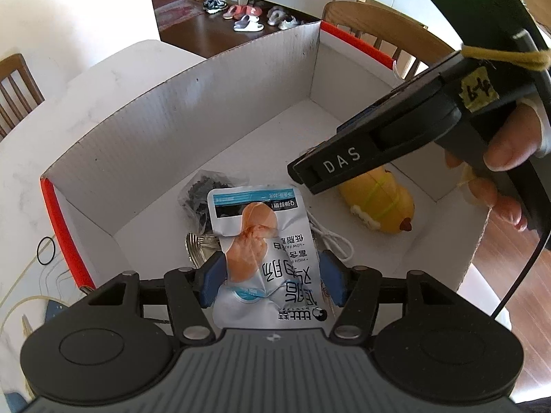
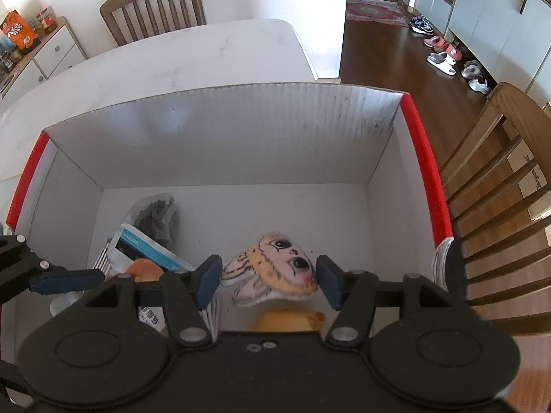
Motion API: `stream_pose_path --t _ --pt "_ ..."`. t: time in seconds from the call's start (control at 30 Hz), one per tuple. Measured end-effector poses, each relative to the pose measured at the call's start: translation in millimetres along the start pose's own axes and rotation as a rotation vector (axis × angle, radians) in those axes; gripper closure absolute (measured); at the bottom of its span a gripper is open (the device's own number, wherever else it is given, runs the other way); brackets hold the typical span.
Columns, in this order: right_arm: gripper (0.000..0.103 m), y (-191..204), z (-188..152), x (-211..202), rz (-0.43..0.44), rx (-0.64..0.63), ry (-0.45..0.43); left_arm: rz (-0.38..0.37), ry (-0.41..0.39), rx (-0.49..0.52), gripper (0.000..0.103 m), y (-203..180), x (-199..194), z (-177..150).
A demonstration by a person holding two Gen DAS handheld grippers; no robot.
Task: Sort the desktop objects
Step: 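Lower the snack bag and plush into the box and open both tools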
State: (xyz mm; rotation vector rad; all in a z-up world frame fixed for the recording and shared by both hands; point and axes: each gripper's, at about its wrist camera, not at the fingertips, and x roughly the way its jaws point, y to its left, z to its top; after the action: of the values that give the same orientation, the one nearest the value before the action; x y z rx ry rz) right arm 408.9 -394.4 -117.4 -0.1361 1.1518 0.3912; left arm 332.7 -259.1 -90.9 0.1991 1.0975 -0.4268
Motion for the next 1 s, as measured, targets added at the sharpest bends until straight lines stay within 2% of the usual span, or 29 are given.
stream_pose_path --t 0.17,0.23,0.53,0.8,1.0 --pt "0.033 -2.9 2.3 -6.0 0.026 0.023 -0.017 -0.027 -0.009 -0.027 0.044 2.9 -5.5 -1.0" --pt "0.029 -2.5 1.6 -13.1 0.035 0.029 -0.035 -0.034 -0.022 -0.039 0.040 3.4 -8.4 -1.7" --pt "0.028 -1.2 -5.9 -48.0 0.117 0.037 -0.081 -0.068 -0.099 -0.100 0.038 9.4 -33.3 -8.0" --pt "0.028 14.2 -22.7 -84.2 0.175 0.030 -0.128 -0.068 -0.163 -0.139 0.038 17.0 -60.8 -27.6" --pt "0.029 22.4 -33.7 -103.0 0.193 0.041 -0.161 -0.063 -0.213 -0.128 0.038 18.3 -81.5 -39.0"
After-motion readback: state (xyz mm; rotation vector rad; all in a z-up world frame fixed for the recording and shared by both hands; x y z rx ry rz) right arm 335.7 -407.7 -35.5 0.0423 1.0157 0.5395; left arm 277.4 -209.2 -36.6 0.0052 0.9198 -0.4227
